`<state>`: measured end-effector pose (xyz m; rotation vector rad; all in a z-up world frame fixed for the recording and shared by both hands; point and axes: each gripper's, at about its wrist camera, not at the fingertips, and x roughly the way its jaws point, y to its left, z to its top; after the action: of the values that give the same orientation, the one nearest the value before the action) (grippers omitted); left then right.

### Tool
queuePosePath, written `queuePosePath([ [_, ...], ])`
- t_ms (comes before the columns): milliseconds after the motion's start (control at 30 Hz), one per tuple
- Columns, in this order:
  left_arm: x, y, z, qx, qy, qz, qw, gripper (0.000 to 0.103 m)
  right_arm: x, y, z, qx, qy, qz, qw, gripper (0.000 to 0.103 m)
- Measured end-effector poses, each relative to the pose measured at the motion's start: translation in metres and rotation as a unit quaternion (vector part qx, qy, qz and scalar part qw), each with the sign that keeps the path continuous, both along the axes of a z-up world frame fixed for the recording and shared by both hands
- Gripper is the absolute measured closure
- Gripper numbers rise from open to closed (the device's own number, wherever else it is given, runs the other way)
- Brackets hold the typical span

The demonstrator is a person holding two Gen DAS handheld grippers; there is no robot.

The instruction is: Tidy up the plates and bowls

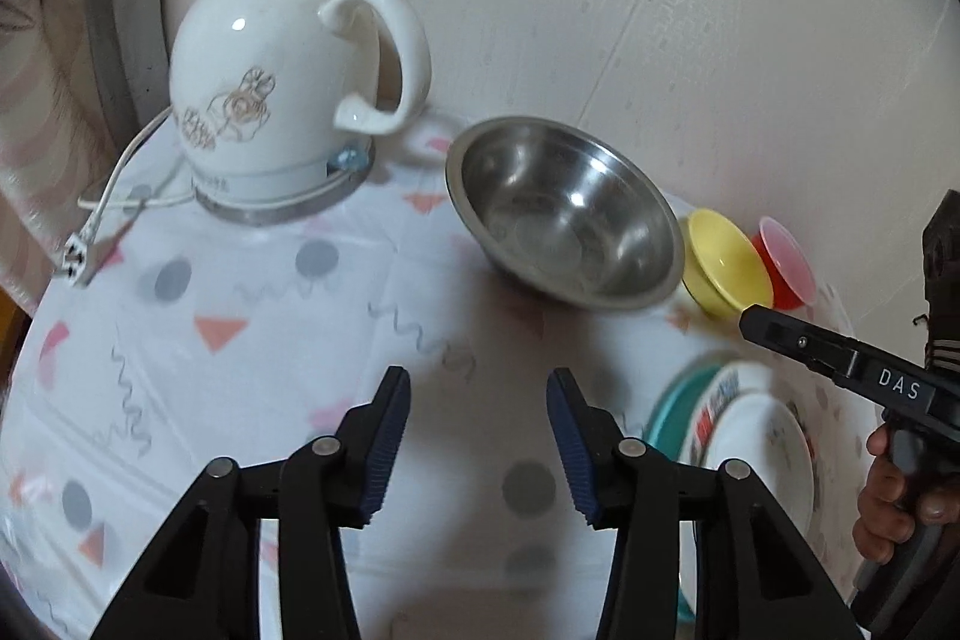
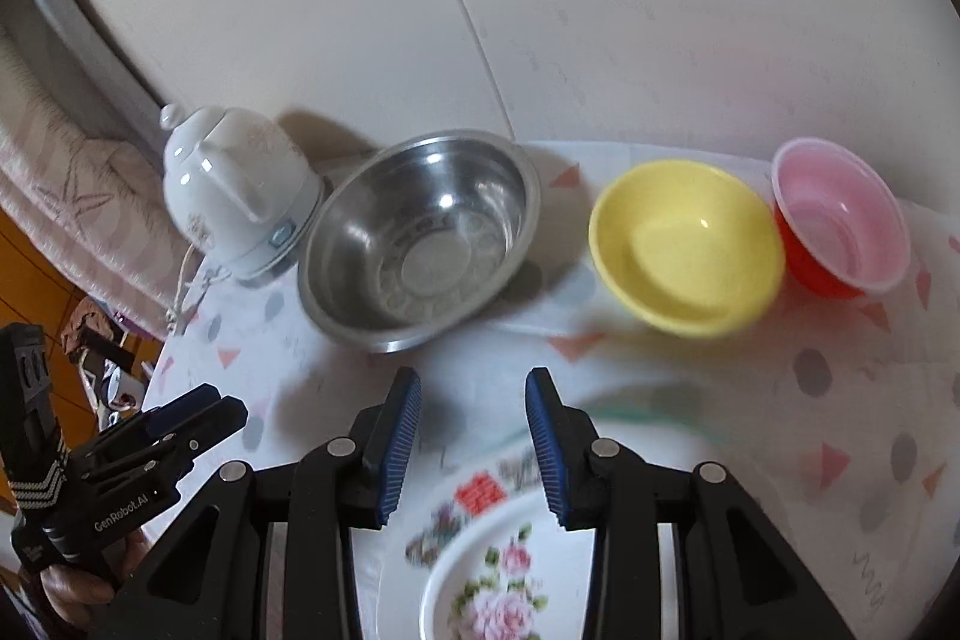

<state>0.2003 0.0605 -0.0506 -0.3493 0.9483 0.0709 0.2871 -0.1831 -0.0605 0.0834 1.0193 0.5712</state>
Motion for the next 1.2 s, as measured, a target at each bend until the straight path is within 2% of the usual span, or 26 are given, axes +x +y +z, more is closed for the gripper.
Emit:
queuePosePath([
  [167, 0.023, 0.01, -0.006, -0.013, -0.003, 0.006, 0.9999, 0.063, 0.029, 0.009, -0.001, -0.006, 0.001, -0.015, 1.0, 0.066],
  [600, 0.075, 0.024, -0.025, -0.05, -0.002, 0.015, 0.9986, 0.063, 0.101, 0.032, -0.017, -0.042, 0.011, -0.03, 0.999, 0.069],
  [700, 0.08, 0.021, -0.029, -0.051, 0.0, 0.009, 0.9987, 0.07, 0.111, 0.04, -0.025, -0.048, 0.02, -0.023, 0.998, 0.072],
  [733, 0.081, 0.021, -0.03, -0.054, -0.002, 0.005, 0.9985, 0.072, 0.114, 0.042, -0.027, -0.051, 0.022, -0.024, 0.998, 0.072],
  [800, 0.084, 0.018, -0.032, -0.054, -0.006, -0.004, 0.9985, 0.078, 0.117, 0.046, -0.031, -0.056, 0.024, -0.019, 0.998, 0.083],
  [900, 0.086, 0.015, -0.032, -0.05, -0.01, -0.008, 0.9987, 0.078, 0.116, 0.051, -0.035, -0.08, 0.014, -0.015, 0.997, 0.089],
  [1200, 0.067, 0.02, -0.031, -0.062, -0.021, -0.012, 0.9978, 0.078, 0.098, 0.057, -0.034, -0.089, 0.005, 0.007, 0.996, 0.089],
])
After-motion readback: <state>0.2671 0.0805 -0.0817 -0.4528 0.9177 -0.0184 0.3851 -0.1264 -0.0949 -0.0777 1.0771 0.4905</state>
